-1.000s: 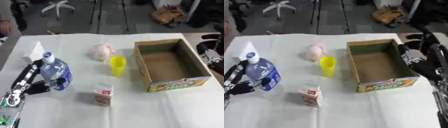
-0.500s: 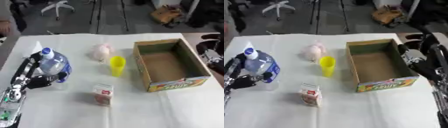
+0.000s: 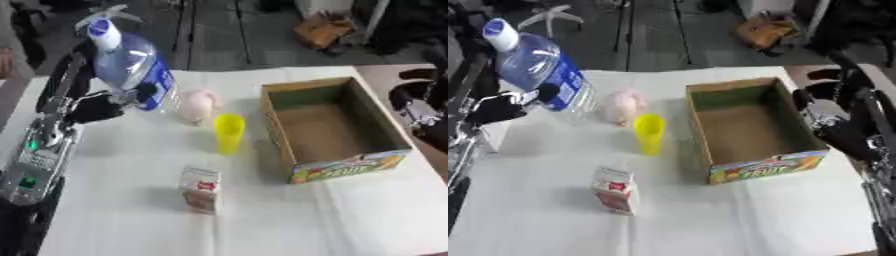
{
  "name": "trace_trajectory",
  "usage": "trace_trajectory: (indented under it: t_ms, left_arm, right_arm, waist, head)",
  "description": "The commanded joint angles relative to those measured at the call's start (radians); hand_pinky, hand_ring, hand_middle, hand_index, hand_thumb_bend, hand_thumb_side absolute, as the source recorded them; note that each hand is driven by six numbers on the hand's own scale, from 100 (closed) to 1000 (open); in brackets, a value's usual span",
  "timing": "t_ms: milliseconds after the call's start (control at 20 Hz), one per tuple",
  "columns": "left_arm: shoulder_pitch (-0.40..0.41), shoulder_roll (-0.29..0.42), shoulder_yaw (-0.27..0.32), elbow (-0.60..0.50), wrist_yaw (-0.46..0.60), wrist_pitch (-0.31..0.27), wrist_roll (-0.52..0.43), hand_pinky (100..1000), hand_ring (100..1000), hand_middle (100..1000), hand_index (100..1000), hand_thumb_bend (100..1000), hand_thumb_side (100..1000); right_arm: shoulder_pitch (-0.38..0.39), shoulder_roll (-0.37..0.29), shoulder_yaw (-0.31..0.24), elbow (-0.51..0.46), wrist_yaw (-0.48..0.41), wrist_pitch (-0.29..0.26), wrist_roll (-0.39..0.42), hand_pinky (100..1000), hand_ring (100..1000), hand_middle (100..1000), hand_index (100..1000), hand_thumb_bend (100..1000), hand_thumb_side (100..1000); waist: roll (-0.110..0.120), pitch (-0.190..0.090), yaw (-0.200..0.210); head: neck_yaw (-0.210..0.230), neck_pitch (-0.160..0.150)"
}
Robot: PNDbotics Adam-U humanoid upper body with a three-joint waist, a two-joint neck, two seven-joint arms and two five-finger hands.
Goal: Pick up objects on the table and place them in the box.
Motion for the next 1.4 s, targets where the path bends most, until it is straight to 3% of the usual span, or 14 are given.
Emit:
trace_trajectory:
  t_ms: [50,300,700,1000,1400]
  left_arm:
    - [-0.06,0.013,-0.039,0.034,0.045,0.003,-0.008,503,735,509,701,259,349]
    - [-0.173,-0.034,-0.112,0.142,0.04,0.036,0.013,507,739,512,704,269,370]
    - [-0.359,-0.145,-0.157,0.35,-0.034,0.078,-0.007,511,745,517,716,335,420]
    - [-0.429,-0.223,-0.154,0.506,-0.102,0.032,-0.056,523,759,523,726,330,453]
    - [-0.465,-0.293,-0.113,0.67,-0.125,-0.093,-0.151,530,768,525,743,327,470]
  right_arm:
    - [-0.013,-0.011,0.001,-0.01,-0.009,-0.002,0.006,758,710,736,1000,432,398]
    - [-0.02,-0.008,0.004,-0.013,-0.014,-0.003,0.008,759,710,737,1000,431,398]
    - [-0.036,-0.008,0.01,-0.018,-0.018,-0.003,0.011,759,712,738,1000,433,396]
    - [-0.044,-0.008,0.016,-0.021,-0.02,-0.004,0.013,760,711,739,1000,436,393]
    - [-0.054,-0.006,0.024,-0.024,-0.023,-0.005,0.02,760,712,736,1000,437,391]
  waist:
    - [-0.005,-0.013,-0.014]
    - [-0.01,-0.012,-0.039]
    - [-0.014,-0.005,-0.081]
    - [-0.016,-0.003,-0.114]
    - [-0.017,0.0,-0.15]
  head:
    - [0.006,0.007]
    - [0.011,0.006]
    - [0.023,-0.011]
    - [0.034,-0.014]
    - [0.049,-0.018]
